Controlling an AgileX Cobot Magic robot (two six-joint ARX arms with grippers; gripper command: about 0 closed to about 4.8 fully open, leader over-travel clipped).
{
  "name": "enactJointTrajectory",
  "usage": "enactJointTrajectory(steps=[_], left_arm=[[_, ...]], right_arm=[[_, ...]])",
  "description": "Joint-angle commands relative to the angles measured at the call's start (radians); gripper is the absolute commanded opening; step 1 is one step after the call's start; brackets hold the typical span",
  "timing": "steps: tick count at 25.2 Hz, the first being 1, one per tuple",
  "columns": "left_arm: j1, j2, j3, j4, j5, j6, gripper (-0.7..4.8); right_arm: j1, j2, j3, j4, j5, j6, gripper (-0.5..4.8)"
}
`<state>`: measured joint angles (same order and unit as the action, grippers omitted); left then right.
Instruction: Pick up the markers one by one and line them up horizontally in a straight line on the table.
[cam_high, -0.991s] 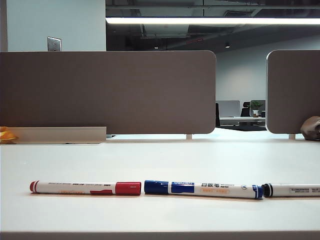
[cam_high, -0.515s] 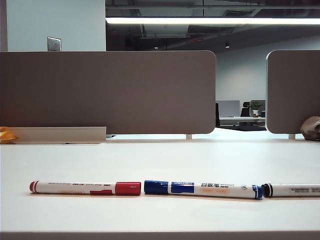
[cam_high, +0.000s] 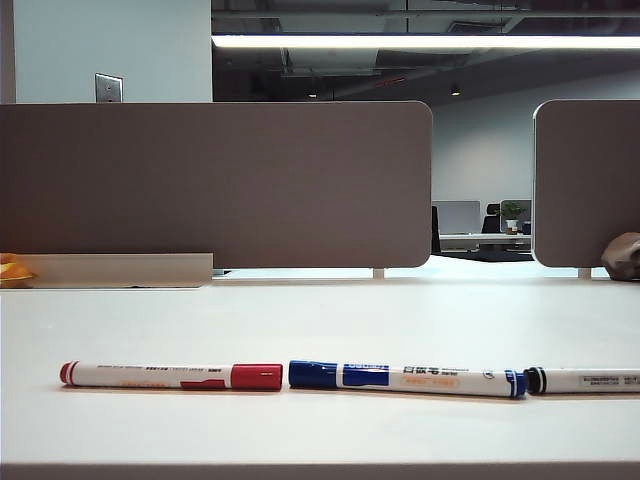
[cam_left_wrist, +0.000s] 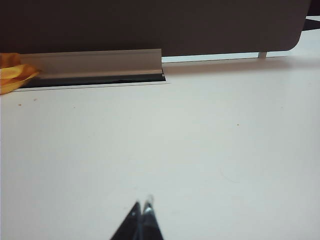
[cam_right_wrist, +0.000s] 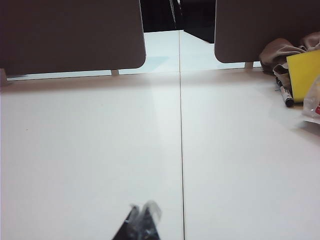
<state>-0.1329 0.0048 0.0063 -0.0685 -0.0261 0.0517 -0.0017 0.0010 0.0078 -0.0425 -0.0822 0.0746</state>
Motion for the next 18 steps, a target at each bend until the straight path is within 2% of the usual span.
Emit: enactJointTrajectory(steps=[1,18], left_arm=[[0.001,0.000,0.001,0.009,0.004,0.000,-0.05],[0.001,0.000,0.001,0.010,0.004,0.000,-0.05]], right_arm=[[0.019,0.001,-0.007,0.016,0.001,0.004,0.00],[0.026,0.001,-0.007,0.016,0.002,0.004,0.00]])
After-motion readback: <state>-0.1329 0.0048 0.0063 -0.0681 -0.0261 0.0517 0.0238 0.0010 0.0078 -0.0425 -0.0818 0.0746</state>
